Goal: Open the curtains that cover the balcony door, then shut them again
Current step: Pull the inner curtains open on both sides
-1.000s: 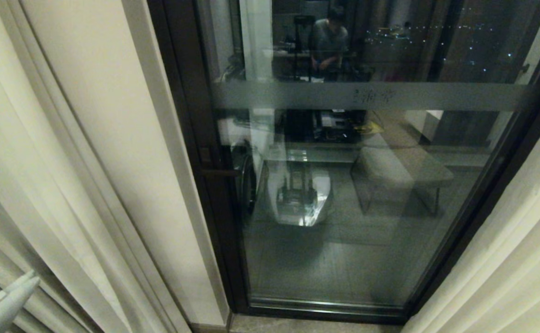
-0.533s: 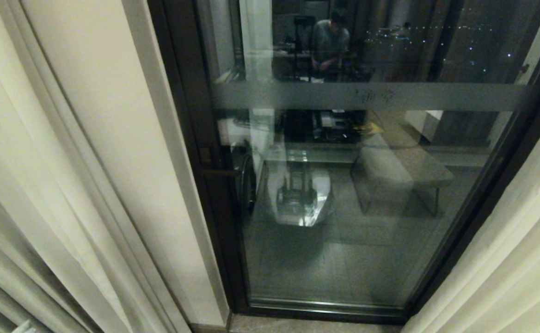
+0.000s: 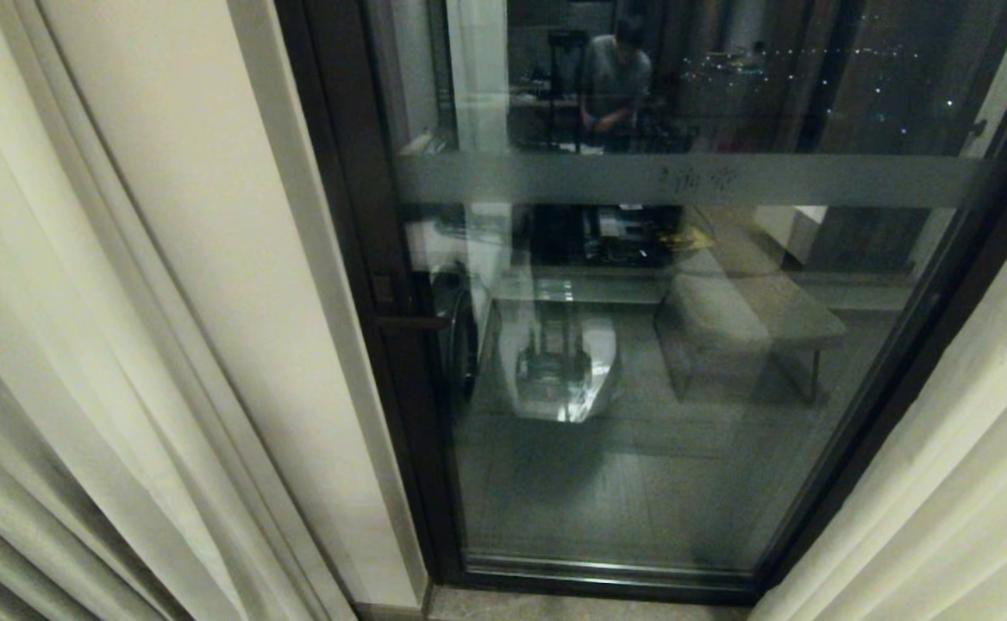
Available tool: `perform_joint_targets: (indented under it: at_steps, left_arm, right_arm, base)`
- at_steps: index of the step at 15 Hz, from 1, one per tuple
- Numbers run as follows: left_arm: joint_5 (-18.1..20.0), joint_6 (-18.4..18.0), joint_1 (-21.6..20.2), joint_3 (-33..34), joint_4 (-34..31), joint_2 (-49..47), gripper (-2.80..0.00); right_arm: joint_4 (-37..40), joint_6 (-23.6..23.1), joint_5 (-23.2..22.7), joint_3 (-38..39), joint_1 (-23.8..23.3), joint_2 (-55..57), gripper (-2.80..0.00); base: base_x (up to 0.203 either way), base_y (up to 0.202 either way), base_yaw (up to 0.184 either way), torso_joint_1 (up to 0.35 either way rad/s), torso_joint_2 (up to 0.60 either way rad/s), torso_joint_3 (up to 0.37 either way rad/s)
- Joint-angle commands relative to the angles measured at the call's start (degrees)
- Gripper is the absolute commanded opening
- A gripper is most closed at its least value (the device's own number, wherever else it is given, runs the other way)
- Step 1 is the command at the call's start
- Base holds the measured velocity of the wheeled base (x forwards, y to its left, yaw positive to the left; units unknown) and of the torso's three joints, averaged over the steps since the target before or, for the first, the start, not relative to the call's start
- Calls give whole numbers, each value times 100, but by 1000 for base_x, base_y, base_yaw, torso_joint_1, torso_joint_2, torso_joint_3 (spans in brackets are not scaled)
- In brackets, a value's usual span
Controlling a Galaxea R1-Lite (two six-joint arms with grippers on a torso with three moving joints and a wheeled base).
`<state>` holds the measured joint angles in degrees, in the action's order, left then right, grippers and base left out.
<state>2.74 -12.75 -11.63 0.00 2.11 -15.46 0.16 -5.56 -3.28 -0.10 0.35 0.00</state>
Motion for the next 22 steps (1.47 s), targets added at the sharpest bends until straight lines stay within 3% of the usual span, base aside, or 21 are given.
perform_joint_targets:
  at_steps: [1,5,8,10,14,18,22]
  left_arm:
    - [-2,1,1,0,0,-27,-280]
    - [7,10,-18,0,0,-27,-280]
    - [-2,9,-419,0,0,-19,-280]
    - [-2,36,-118,0,0,-68,-280]
    - [-2,108,1007,0,0,53,-280]
    - [-5,141,1131,0,-3,1412,-280]
    - [-2,177,1154,0,-9,1546,-280]
  right_arm:
    - [2,-7,-6,1,0,9,-280]
    - [2,-7,-6,1,0,9,-280]
    - [2,-7,-6,1,0,9,-280]
    - [2,-7,-6,1,0,9,-280]
    - [2,-7,-6,1,0,9,-280]
    - [2,2,-6,1,0,9,-280]
    - [2,-7,-6,1,0,9,-280]
  base:
    - [0,0,0,0,0,0]
    - [0,0,0,0,0,0]
    - [0,0,0,0,0,0]
    - [0,0,0,0,0,0]
    - [0,0,0,0,0,0]
    - [0,0,0,0,0,0]
    - [0,0,0,0,0,0]
